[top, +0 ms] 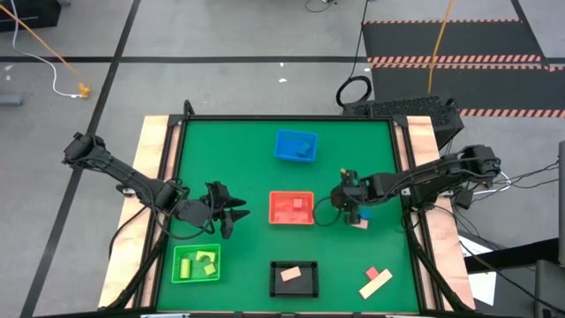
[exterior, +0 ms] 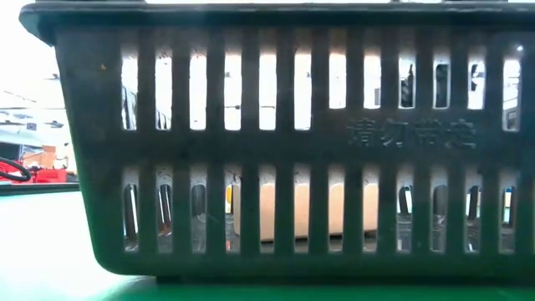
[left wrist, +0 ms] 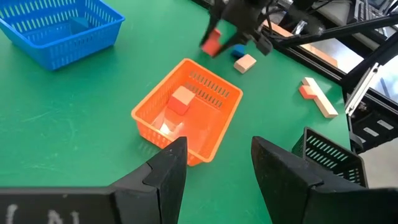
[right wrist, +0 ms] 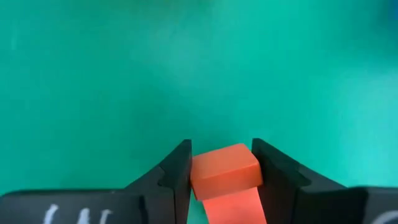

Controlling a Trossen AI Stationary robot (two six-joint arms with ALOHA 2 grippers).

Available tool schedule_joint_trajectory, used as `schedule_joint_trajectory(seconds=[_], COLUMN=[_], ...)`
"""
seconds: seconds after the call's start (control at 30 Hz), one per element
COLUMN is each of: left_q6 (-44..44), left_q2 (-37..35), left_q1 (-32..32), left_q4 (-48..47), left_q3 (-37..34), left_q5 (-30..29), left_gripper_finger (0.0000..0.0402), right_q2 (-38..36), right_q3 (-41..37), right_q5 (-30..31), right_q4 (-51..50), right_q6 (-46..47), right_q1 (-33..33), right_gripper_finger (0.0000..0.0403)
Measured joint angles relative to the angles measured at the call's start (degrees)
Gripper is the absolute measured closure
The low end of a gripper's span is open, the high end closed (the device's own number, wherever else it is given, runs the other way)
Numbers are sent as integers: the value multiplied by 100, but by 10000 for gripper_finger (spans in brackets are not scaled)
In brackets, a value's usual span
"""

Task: Sort & place blocks by color
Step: Put the top orange block into the orange bin

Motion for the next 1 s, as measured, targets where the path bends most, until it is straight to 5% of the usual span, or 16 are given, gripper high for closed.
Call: schedule_joint_trajectory(seconds=[0.23, 0.67, 1.0], left_q6=[-24, 2, 197], left_q2=[0, 0, 0], left_q1=[0, -1, 0], left_q4=[9, 17, 15], left_q3=[0, -2, -2], left_q5=[0, 0, 0], left_gripper_finger=[222, 222, 222], right_q2=[-6, 31, 791], right_q3=[326, 89, -688], right_q5=[832, -804, -641], right_q4=[1329, 5201, 7526], right_q6=[-566, 129, 1016], right_q1=[7, 22, 211], right_gripper_finger=[282, 282, 271])
